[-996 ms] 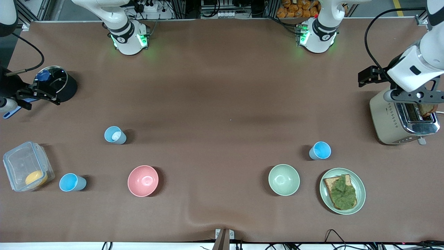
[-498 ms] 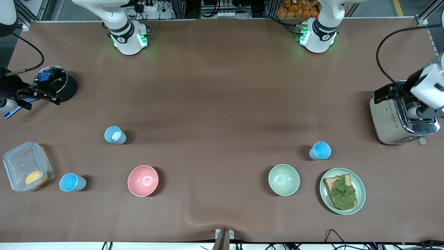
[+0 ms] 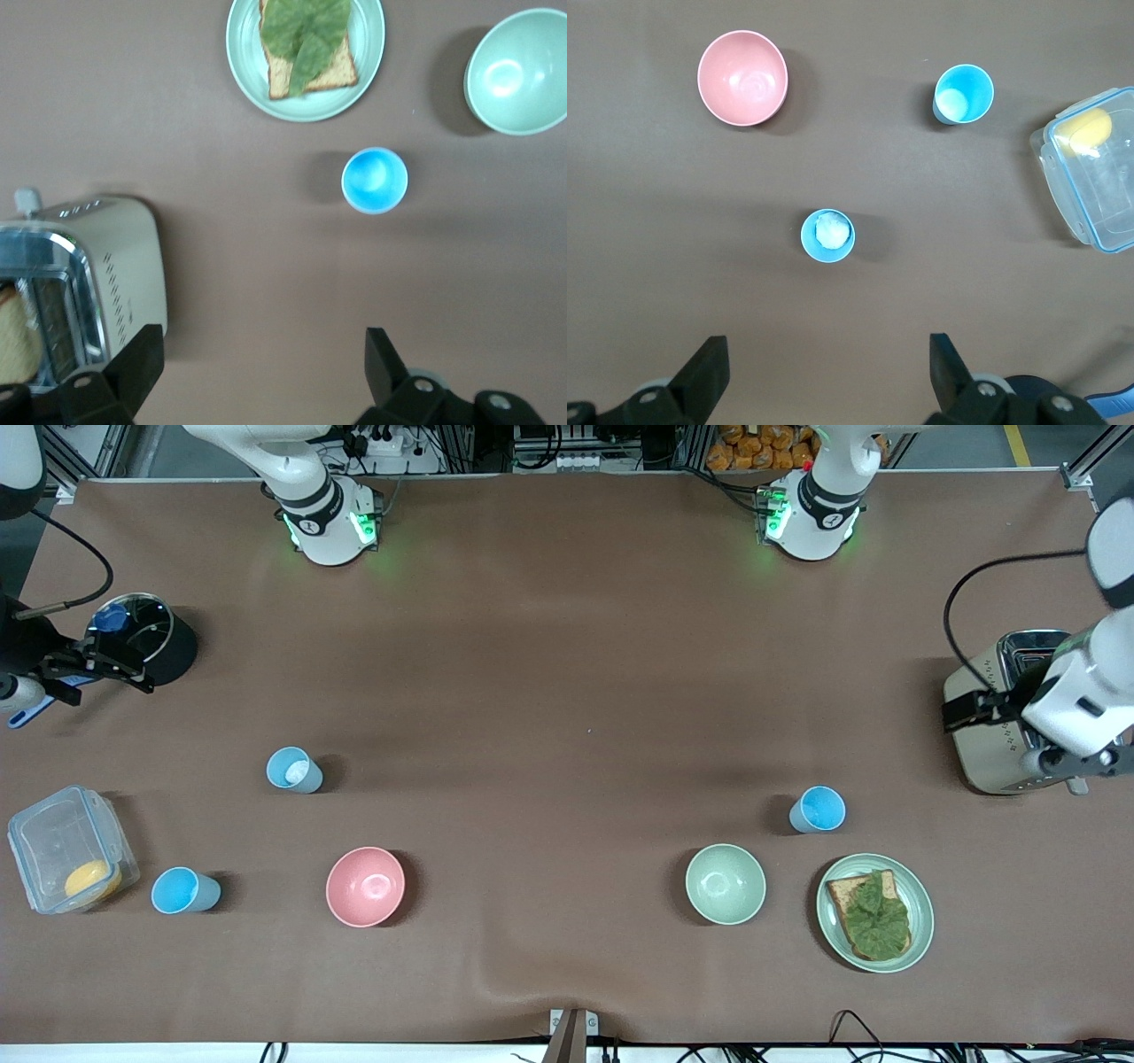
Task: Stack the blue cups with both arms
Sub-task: 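Reach the left gripper to a blue cup while the right gripper reaches another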
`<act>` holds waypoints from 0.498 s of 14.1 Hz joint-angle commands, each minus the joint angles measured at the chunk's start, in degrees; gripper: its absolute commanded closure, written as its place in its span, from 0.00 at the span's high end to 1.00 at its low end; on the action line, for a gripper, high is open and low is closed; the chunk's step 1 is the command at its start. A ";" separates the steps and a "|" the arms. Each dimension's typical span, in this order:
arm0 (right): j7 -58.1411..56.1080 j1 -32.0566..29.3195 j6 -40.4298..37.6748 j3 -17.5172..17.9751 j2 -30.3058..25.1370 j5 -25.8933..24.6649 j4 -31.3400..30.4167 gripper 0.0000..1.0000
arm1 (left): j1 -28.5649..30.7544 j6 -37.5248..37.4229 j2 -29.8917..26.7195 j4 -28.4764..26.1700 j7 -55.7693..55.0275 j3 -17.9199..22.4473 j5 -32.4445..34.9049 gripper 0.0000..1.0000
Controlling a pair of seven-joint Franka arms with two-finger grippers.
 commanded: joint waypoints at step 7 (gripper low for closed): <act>0.83 -1.27 -1.35 0.55 0.34 -0.86 0.54 1.00 | -0.98 23.31 12.06 1.25 -6.72 -0.43 1.21 1.00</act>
